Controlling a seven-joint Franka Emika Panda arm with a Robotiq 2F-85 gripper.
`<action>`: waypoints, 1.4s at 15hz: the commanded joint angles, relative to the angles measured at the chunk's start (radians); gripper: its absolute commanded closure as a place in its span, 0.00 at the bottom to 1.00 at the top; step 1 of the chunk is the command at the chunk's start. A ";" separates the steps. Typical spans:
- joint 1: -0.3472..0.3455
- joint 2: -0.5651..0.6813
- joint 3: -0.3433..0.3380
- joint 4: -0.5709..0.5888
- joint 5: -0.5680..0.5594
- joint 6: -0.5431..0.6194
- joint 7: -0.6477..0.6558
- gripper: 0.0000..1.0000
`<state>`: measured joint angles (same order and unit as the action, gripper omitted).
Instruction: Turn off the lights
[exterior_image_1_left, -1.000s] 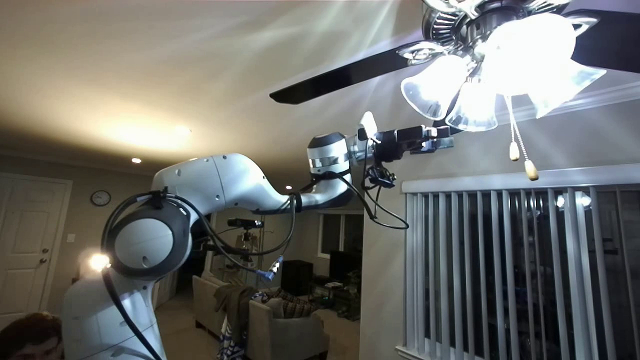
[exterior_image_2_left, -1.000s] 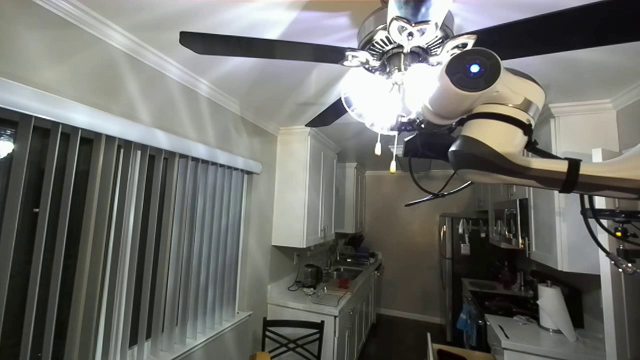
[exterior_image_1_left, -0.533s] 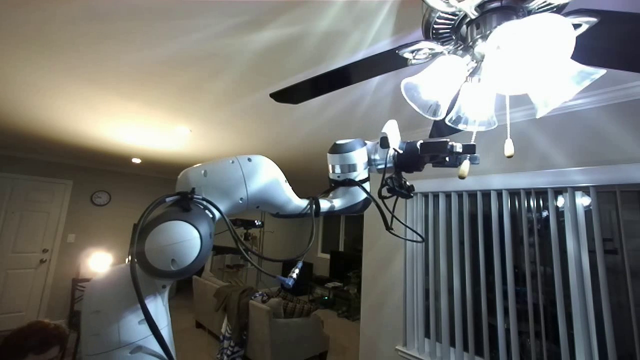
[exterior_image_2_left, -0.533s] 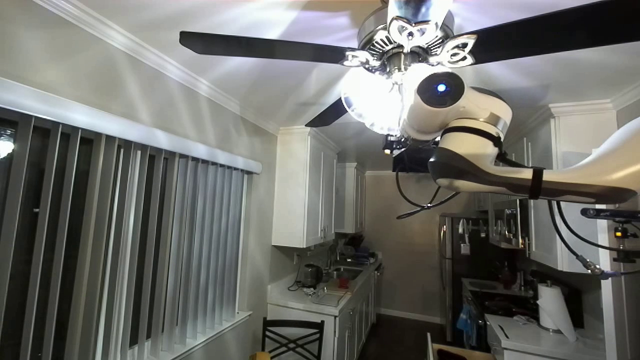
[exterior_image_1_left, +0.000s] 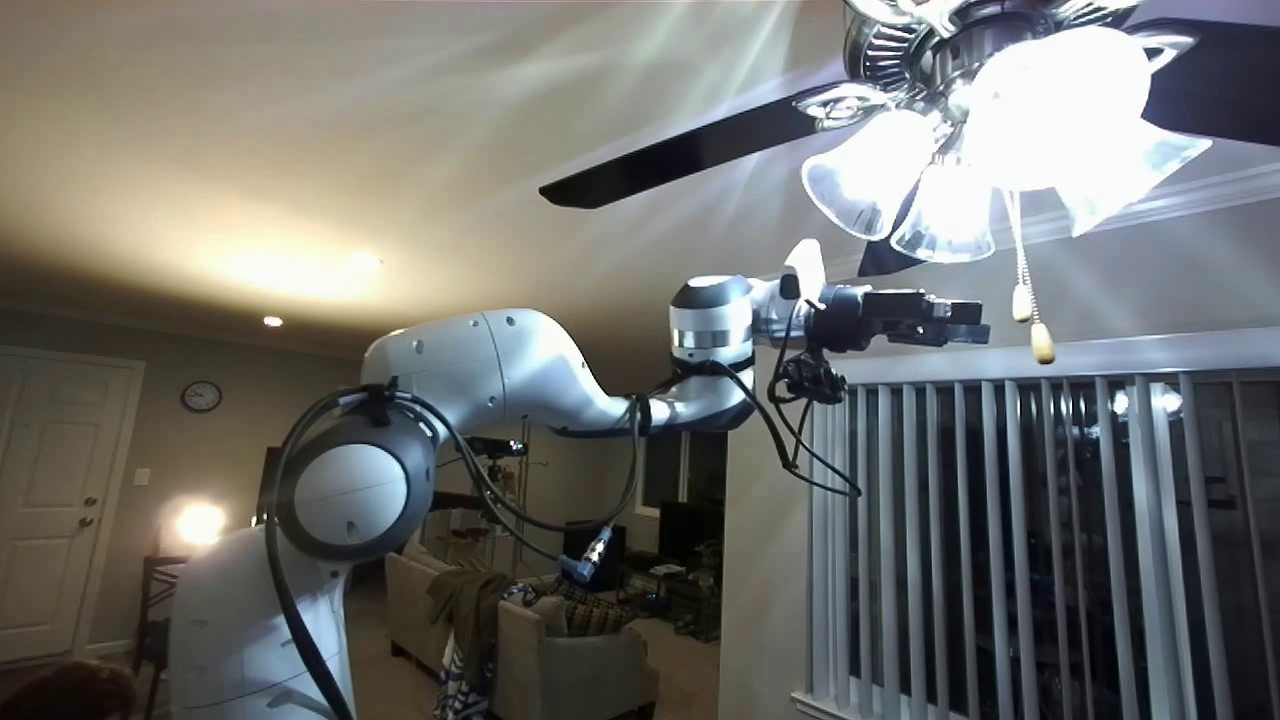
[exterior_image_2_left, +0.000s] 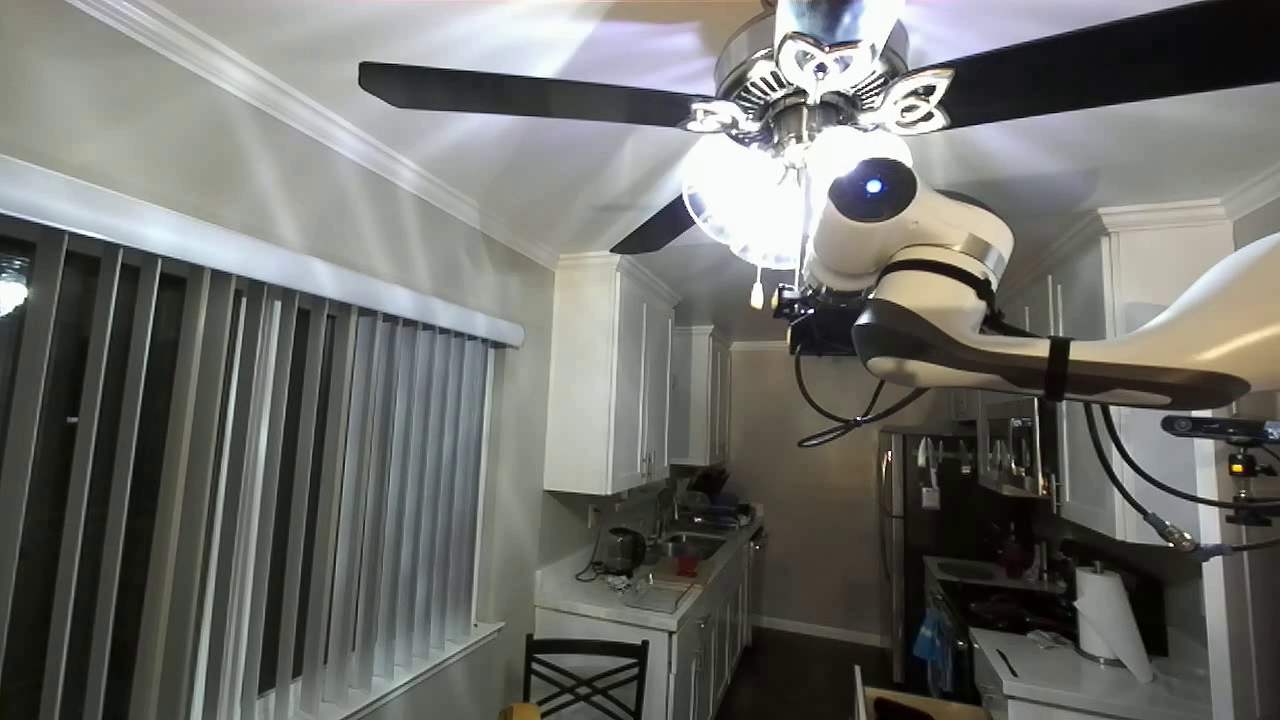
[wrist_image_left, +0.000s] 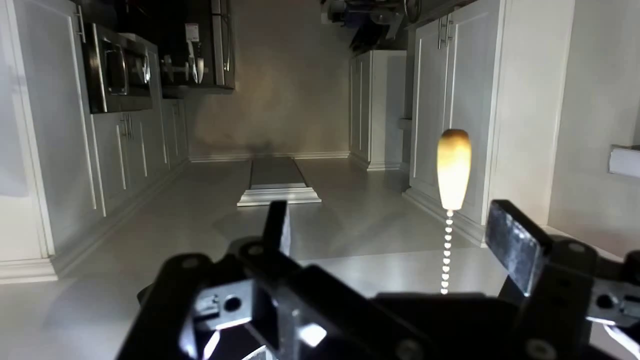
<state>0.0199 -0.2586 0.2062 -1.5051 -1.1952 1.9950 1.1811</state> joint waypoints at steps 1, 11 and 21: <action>0.022 0.019 -0.019 0.023 0.026 0.003 -0.039 0.00; 0.027 0.022 -0.026 0.017 0.026 0.001 -0.020 0.66; 0.041 0.050 -0.022 0.045 0.027 0.001 -0.027 0.00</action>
<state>0.0492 -0.2315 0.1893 -1.4940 -1.1844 1.9982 1.1811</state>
